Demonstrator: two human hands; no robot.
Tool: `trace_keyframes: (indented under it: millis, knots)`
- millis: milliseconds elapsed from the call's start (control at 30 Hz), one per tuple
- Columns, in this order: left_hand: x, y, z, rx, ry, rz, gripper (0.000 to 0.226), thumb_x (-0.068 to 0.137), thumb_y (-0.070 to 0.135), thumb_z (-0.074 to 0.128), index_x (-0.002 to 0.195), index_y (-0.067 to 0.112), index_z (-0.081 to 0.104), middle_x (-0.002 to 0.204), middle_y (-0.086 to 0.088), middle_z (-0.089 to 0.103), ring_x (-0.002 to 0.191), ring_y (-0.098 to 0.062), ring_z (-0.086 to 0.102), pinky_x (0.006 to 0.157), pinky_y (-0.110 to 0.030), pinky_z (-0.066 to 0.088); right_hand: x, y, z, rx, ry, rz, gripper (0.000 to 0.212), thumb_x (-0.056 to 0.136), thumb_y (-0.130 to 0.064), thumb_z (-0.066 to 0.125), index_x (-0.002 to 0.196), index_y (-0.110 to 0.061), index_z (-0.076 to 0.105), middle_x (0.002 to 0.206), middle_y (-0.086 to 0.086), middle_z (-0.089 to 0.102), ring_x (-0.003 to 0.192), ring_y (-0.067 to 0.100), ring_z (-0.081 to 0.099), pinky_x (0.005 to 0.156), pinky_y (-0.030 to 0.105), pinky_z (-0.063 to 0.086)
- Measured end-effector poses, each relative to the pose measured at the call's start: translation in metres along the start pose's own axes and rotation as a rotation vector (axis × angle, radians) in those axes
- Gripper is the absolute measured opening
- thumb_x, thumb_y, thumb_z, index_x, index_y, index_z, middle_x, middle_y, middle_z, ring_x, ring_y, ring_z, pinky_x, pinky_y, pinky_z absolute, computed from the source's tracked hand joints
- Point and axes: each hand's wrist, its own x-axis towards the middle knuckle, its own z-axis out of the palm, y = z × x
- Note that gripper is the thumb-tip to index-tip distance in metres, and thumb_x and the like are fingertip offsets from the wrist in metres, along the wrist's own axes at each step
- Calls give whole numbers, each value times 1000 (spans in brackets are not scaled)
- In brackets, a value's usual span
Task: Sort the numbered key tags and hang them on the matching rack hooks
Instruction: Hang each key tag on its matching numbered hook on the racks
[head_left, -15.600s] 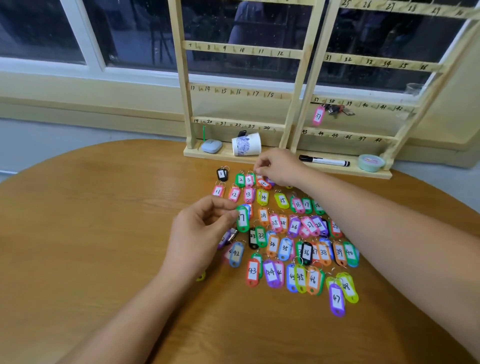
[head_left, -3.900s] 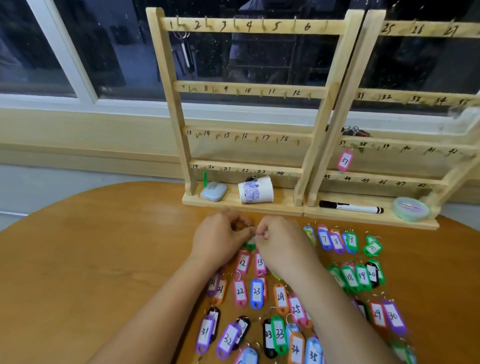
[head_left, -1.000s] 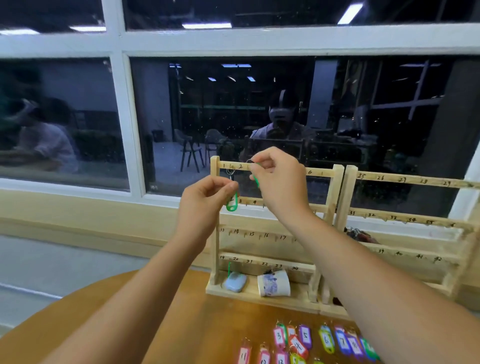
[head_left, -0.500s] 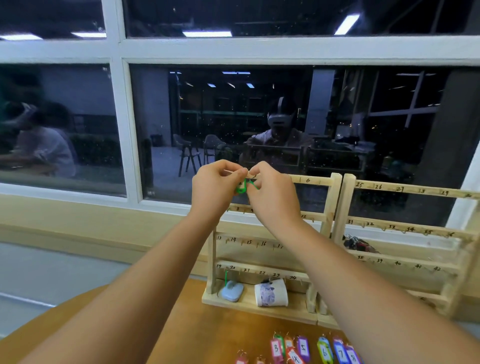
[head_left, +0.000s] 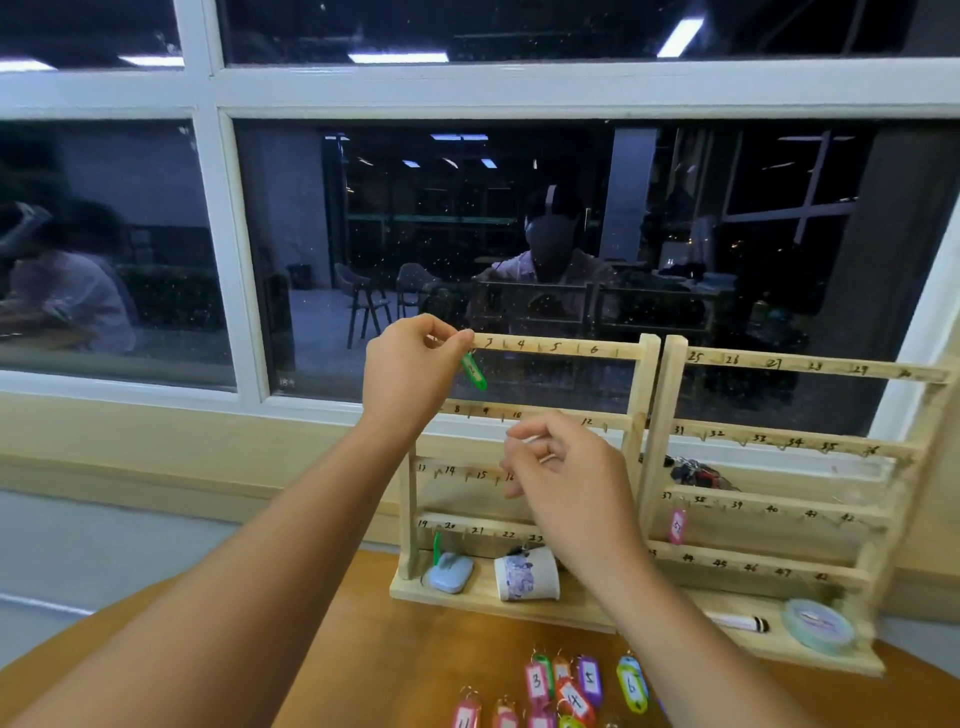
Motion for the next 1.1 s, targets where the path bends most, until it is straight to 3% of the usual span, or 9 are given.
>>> trace_keyframes:
  millis: [133, 233, 467, 633, 767, 1000, 1100]
  knots:
    - [-18, -3, -6, 86, 79, 109, 12, 101, 40, 69, 98, 30, 74, 80, 11, 71, 73, -7, 67, 67, -39, 61, -27, 18, -10, 58, -17, 56, 11, 102, -26, 68, 95, -33, 72, 86, -10, 76, 69, 10, 75, 65, 35, 61]
    - [-47, -13, -10, 56, 71, 143, 6, 102, 35, 70, 100, 30, 72, 81, 14, 69, 75, -5, 66, 67, -31, 56, -42, 35, -17, 53, -51, 88, 12, 103, -29, 67, 94, -34, 73, 87, -12, 76, 72, 8, 73, 65, 22, 56]
    - [-140, -72, 18, -19, -252, -83, 11, 98, 28, 72, 90, 35, 73, 78, 11, 73, 73, -4, 68, 61, -15, 46, -63, 89, -21, -123, -144, 246, 17, 101, -27, 70, 87, -36, 73, 83, -15, 74, 80, -3, 67, 66, 13, 46]
    - [-186, -110, 61, 93, -503, -211, 8, 93, 27, 77, 86, 32, 76, 83, 12, 74, 81, -2, 67, 76, -29, 57, -71, 124, -5, -388, -296, 307, 11, 98, -26, 69, 91, -33, 71, 87, -12, 70, 83, 2, 64, 75, 22, 54]
    - [-199, -114, 81, 186, -618, -250, 3, 94, 31, 72, 94, 33, 74, 89, 15, 74, 83, 4, 64, 72, -15, 51, -77, 140, 3, -500, -366, 320, 11, 96, -26, 73, 93, -36, 68, 94, -13, 65, 87, 3, 62, 82, 30, 57]
    - [-217, -123, 94, 256, -776, -106, 14, 96, 41, 71, 109, 36, 74, 94, 16, 71, 85, 4, 64, 78, -21, 55, -82, 144, 7, -611, -461, 248, 15, 101, -31, 67, 113, -40, 67, 118, -13, 56, 117, 15, 52, 107, 36, 45]
    - [-219, -127, 100, 263, -784, -35, 19, 95, 35, 68, 113, 36, 72, 101, 15, 64, 90, -4, 63, 85, -32, 56, -83, 147, 14, -642, -466, 218, 20, 102, -31, 65, 121, -39, 65, 127, -14, 56, 126, 15, 49, 114, 38, 38]
